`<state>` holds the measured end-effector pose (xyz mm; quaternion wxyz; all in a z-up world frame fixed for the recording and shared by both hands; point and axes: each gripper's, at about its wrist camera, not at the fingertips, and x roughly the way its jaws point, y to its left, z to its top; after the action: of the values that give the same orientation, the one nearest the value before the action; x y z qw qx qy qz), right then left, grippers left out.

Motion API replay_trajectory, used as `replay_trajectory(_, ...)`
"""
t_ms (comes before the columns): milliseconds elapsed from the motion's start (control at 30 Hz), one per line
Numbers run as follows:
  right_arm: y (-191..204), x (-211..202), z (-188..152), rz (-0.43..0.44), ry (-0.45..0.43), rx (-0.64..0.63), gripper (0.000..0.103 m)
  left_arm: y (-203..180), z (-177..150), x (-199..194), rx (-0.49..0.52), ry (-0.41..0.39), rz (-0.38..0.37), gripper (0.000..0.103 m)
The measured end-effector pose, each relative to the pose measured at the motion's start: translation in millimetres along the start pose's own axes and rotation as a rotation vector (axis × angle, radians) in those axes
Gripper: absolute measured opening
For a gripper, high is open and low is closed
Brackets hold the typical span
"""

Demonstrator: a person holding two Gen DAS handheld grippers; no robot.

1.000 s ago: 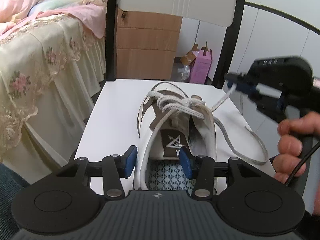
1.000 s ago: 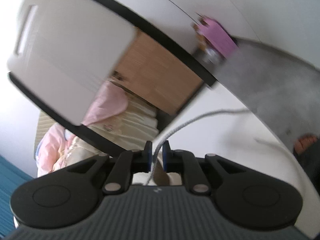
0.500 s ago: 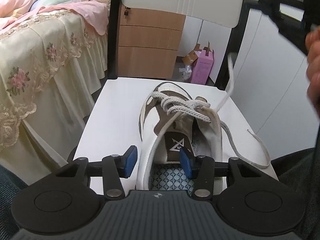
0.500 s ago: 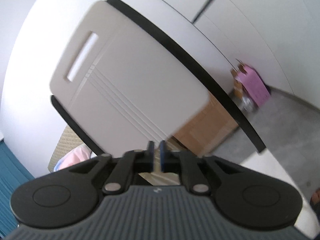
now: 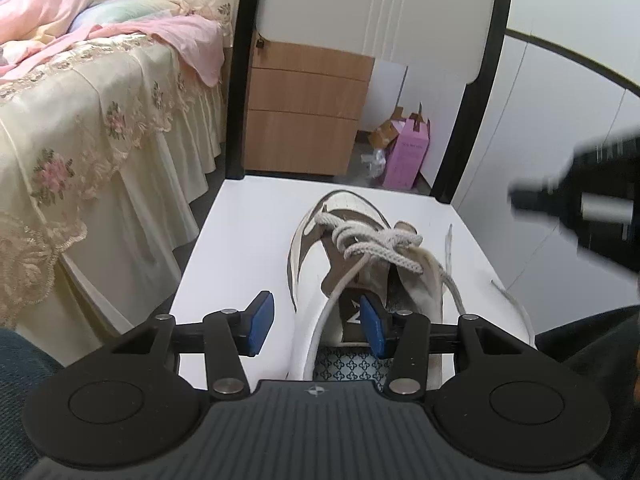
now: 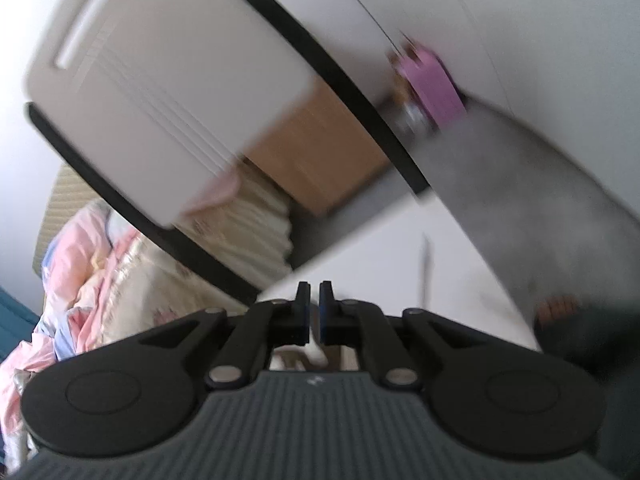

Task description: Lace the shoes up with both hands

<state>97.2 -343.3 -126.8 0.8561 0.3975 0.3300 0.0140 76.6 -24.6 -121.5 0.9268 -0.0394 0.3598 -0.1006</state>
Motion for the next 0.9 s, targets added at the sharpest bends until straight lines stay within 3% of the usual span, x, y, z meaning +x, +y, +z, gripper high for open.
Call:
replay_trajectory(33,-4.8,2.6,-3.1,0.002,0.027,0.034,0.009,0.0,0.7,-1.1,-0.002,-0.006,0.001,0.054)
replay_trajectory(100,-12.5,8.7,-8.8,0.007,0.08,0.096,0.04,-0.1,2.0,-2.9,-0.003,-0.018,0.002,0.055)
replay_trajectory(133,-15.0,11.1,-11.5,0.016,0.098,0.117,0.044,-0.1,1.9,-3.5,0.0,-0.023,0.002,0.055)
replay_trajectory(367,-32.3,48.1,-40.1,0.035,0.253,0.285,0.045,4.3,-1.7,1.2,-0.006,-0.007,0.011,0.055)
replay_trajectory(567,-50.2,77.1,-54.2,0.045,0.3,0.449,0.05,4.9,-2.6,9.6,-0.002,0.028,0.004,0.056)
replay_trajectory(767,-58.5,91.5,-52.9,0.109,0.245,0.57,0.048,11.6,-1.3,14.0,-0.045,0.049,0.001,0.056)
replay_trajectory(900,-49.8,90.3,-47.7,0.132,0.157,0.529,0.014,12.4,-0.7,15.3,-0.056,0.054,0.001,0.056)
